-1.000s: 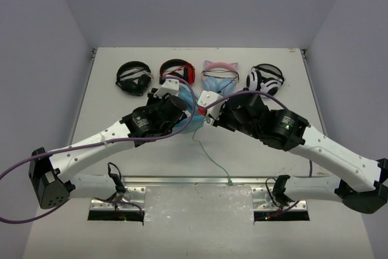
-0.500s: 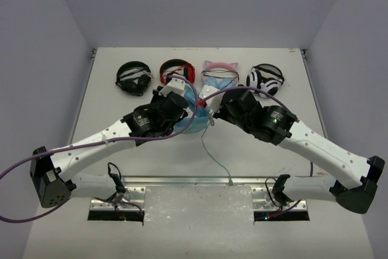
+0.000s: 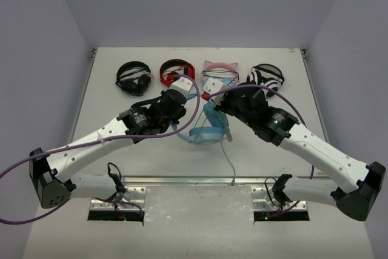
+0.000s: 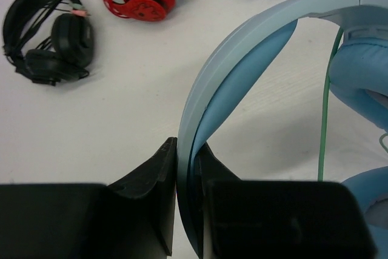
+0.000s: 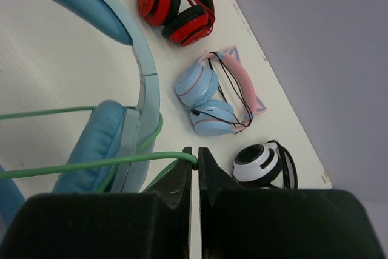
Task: Wrap the headphones
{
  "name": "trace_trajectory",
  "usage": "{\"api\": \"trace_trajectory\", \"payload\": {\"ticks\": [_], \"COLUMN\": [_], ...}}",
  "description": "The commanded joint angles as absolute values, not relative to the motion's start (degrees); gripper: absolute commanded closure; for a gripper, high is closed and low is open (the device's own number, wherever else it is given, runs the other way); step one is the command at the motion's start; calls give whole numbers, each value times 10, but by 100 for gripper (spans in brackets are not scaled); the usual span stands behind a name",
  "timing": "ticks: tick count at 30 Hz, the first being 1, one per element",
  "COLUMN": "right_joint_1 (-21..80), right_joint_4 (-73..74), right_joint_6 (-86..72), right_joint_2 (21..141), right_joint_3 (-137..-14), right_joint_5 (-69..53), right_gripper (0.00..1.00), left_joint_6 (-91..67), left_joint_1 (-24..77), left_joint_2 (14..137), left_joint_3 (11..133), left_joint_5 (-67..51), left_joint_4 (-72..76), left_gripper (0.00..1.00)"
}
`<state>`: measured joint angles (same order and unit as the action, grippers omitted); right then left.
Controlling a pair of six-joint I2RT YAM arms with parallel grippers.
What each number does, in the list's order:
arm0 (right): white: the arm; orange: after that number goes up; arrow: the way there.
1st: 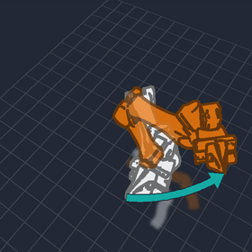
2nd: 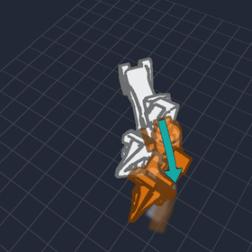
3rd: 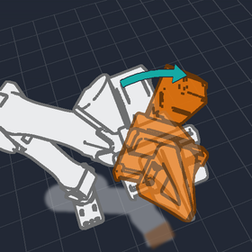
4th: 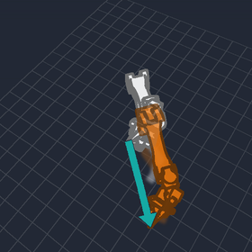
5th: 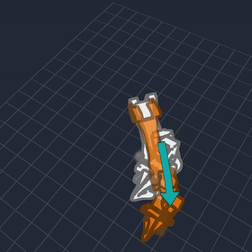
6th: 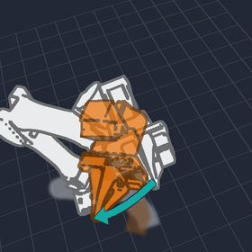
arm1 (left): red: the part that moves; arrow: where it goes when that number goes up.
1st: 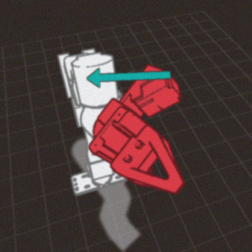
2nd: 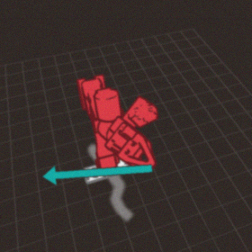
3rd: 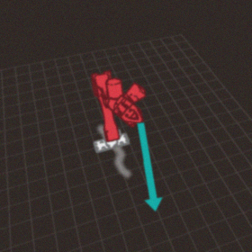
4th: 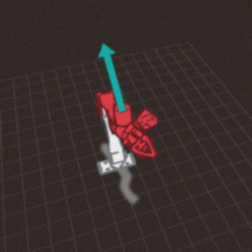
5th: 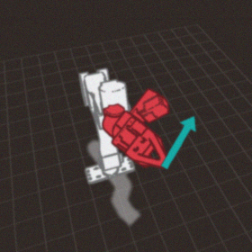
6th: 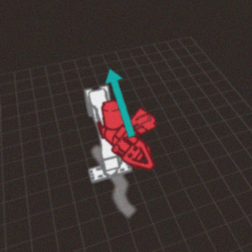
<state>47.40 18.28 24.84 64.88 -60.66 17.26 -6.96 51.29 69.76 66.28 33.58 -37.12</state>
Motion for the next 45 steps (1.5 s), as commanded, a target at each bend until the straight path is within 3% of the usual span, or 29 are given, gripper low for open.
{"api": "trace_trajectory", "payload": {"ticks": [1,9,12,17,27,30,31,37,40,45], "right_joint_1": [429,417,414,402,335,326,324,295,272,271], "right_joint_4": [73,105,111,127,146,147,147,119,92,41], "right_joint_6": [258,283,272,258,190,160,152,84,37,-17], "right_joint_2": [628,650,653,671,664,666,671,673,672,682], "right_joint_3": [-620,-637,-638,-642,-619,-611,-608,-590,-575,-530], "right_joint_5": [158,128,117,107,18,-6,-21,-132,-225,-262], "right_gripper": [99,98,92,98,95,90,81,67,68,71], "left_joint_6": [-53,-39,-33,-30,-18,-16,-14,-27,-39,-61], "left_joint_1": [520,519,519,519,519,519,519,519,519,519], "left_joint_2": [686,692,692,675,601,601,602,598,593,577], "left_joint_3": [676,658,659,657,651,658,662,679,693,729], "left_joint_5": [215,191,191,183,169,173,173,177,197,239], "left_joint_4": [-400,-391,-393,-384,-352,-362,-365,-369,-375,-380], "left_gripper": [100,100,100,100,100,100,100,100,100,100]}}
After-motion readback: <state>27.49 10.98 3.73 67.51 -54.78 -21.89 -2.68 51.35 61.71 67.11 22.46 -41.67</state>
